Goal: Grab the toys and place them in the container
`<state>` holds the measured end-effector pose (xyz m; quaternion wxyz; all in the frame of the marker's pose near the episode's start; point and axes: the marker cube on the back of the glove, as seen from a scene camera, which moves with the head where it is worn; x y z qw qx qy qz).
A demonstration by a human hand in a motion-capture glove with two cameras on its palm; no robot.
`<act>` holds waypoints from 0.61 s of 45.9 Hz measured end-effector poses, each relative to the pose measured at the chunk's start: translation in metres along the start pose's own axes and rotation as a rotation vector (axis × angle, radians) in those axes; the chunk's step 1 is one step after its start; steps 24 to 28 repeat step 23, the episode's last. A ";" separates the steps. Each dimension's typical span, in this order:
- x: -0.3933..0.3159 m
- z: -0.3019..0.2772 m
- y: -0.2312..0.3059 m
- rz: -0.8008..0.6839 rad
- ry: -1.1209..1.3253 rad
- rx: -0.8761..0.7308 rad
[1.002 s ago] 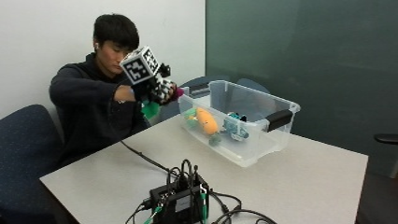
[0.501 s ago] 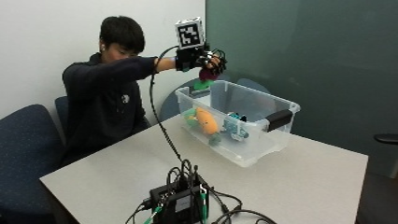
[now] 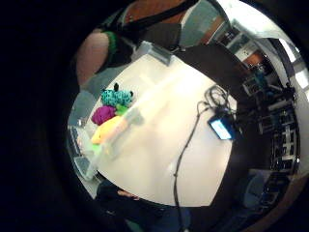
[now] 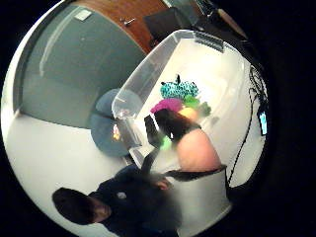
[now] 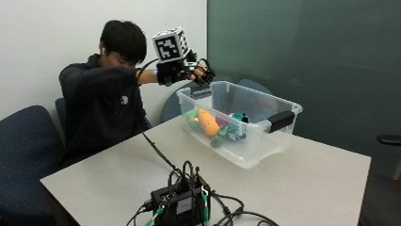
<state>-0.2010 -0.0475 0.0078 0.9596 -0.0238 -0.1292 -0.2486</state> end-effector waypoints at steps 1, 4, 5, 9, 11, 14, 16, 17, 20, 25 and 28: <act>0.004 0.001 0.006 -0.003 0.014 0.007; 0.022 0.004 0.021 -0.001 0.051 0.028; 0.030 0.004 0.025 0.003 0.055 0.034; 0.056 0.006 0.044 0.017 0.033 0.049; 0.069 0.005 0.053 0.025 0.015 0.062; 0.089 0.003 0.067 0.041 -0.035 0.099; 0.101 0.001 0.077 0.055 -0.084 0.132; 0.106 0.001 0.082 0.062 -0.110 0.153; 0.117 0.000 0.101 0.081 -0.183 0.230; 0.126 0.000 0.115 0.095 -0.224 0.285; 0.126 0.000 0.115 0.095 -0.224 0.285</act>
